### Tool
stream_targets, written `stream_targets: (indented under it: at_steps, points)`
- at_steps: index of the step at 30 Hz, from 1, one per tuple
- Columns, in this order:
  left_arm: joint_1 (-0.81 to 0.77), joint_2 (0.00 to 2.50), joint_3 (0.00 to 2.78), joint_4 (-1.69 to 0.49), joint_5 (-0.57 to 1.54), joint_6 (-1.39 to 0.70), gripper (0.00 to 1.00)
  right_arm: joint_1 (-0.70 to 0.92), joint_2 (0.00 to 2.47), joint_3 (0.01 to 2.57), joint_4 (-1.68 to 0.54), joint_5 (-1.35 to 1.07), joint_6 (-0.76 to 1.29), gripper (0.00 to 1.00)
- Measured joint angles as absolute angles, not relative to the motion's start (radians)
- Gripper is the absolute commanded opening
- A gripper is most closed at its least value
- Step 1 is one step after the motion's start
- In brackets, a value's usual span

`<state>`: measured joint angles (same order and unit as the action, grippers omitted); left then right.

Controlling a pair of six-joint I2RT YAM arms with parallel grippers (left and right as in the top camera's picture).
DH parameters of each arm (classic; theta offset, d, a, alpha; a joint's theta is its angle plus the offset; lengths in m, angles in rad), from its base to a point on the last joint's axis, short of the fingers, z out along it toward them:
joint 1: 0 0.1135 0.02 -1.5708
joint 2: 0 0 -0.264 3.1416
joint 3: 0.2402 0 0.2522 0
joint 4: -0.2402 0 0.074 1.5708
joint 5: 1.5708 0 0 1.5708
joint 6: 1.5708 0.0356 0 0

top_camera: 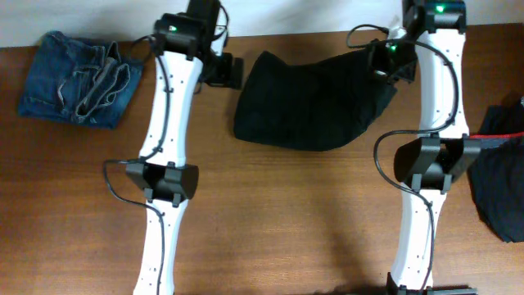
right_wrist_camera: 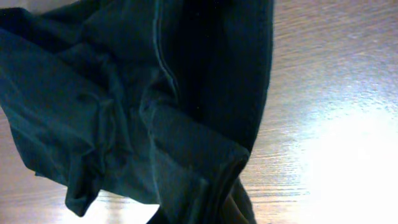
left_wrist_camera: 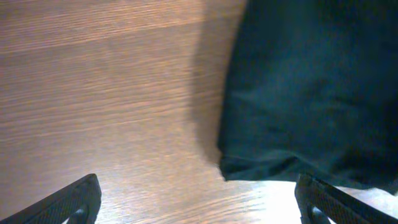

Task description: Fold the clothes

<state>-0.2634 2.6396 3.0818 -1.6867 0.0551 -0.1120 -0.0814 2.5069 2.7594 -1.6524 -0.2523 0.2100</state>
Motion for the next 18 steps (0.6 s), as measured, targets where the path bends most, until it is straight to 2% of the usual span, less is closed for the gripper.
stream_targets:
  at_steps: [11, 18]
  points:
    - [-0.121, 2.640, 3.082, -1.687, 0.051, -0.112, 0.99, 0.042, 2.507, 2.759, -1.632, -0.109, 0.359, 0.04]
    - [-0.104, 2.640, 3.082, -1.687, 0.048, -0.112, 0.99, 0.115, 2.507, 2.759, -1.586, -0.089, 0.415, 0.04]
